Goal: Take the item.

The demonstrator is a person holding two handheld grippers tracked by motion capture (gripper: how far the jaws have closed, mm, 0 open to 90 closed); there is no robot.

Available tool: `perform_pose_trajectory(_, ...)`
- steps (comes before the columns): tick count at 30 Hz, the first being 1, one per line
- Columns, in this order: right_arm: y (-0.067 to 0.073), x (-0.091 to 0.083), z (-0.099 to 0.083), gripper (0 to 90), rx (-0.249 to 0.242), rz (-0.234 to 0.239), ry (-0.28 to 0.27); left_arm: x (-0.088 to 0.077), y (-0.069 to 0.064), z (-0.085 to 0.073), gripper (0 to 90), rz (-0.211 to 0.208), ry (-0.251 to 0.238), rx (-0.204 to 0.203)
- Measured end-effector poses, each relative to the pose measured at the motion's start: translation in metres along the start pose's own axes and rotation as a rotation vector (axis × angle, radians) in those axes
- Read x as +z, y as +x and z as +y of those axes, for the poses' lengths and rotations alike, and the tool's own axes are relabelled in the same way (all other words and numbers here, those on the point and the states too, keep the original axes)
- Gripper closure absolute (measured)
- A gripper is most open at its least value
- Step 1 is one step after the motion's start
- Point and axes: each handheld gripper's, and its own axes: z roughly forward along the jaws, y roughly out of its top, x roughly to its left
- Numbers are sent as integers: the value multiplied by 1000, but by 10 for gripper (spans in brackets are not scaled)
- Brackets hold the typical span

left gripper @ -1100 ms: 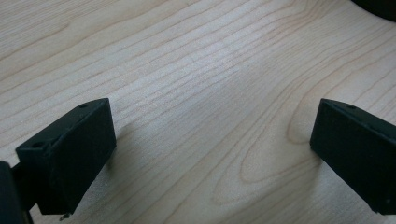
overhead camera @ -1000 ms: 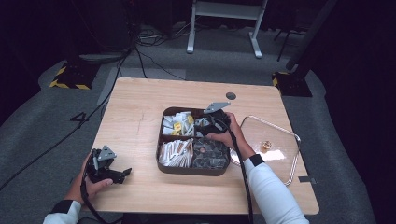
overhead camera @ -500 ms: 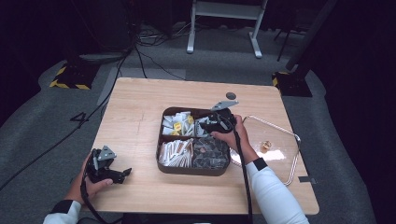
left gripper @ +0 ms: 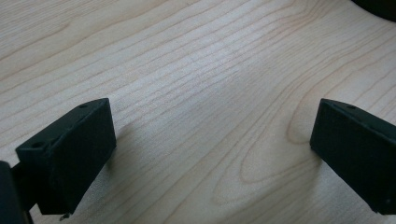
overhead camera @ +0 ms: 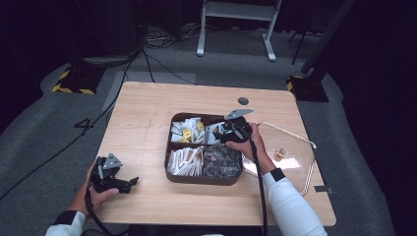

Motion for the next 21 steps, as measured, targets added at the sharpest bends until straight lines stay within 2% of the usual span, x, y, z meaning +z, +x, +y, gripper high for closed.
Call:
perform_pose_trajectory(5,6,5,-2,444,-17,36,11,0,0,0,4,0,0,0)
perform_pose_trajectory(7,7,4,-2,520,-32,59,-18,0,0,0,4,0,0,0)
perform_pose_trajectory(9,10,4,-1,556,-58,91,-18,0,0,0,4,0,0,0)
perform_pose_trajectory(11,11,7,-1,578,-66,59,-11,0,0,0,4,0,0,0)
perform_pose_trajectory(13,9,12,0,602,-51,43,5,0,0,0,4,0,0,0)
perform_pose_trajectory(15,8,16,0,686,-48,25,22,0,0,0,4,0,0,0)
perform_pose_trajectory(17,10,17,2,742,-71,-6,32,0,0,0,4,0,0,0)
perform_pose_trajectory(18,10,18,2,755,-80,-8,36,0,0,0,4,0,0,0)
perform_pose_trajectory(19,11,19,2,746,-83,-12,43,0,0,0,4,0,0,0)
perform_pose_trajectory(21,11,19,3,653,-72,-22,32,0,0,0,4,0,0,0)
